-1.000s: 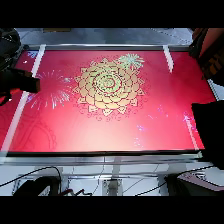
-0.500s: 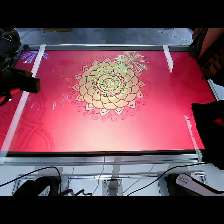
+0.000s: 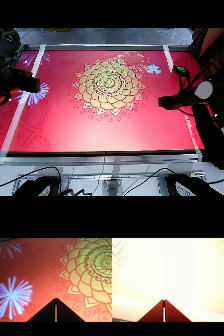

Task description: Fold the clothes and pants, and hang the long-sleeved shirts on hangers.

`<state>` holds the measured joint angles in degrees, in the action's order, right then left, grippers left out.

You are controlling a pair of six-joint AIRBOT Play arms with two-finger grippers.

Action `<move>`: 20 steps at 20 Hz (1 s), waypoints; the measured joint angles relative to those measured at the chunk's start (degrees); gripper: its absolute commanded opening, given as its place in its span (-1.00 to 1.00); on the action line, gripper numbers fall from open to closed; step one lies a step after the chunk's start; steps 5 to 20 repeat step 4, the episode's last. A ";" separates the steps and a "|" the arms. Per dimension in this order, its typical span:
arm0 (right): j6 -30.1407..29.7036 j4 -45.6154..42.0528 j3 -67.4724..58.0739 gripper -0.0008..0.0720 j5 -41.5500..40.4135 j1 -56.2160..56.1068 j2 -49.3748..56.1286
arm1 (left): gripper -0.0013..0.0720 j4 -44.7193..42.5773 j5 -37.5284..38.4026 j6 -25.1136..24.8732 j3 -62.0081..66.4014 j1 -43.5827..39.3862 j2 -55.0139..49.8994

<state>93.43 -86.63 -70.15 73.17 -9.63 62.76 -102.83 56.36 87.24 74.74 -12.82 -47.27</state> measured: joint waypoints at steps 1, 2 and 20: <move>1.33 -1.84 0.02 -0.89 -0.31 -2.21 -0.44 | -0.94 0.00 0.00 0.00 0.00 0.00 -0.02; 2.38 -3.41 0.02 -0.89 -0.35 -3.85 -0.72 | -0.94 0.00 -0.02 0.00 0.00 0.00 -0.02; 4.02 -4.70 0.02 -0.89 0.59 -5.75 -1.09 | -0.94 0.00 0.00 0.00 0.00 0.00 0.00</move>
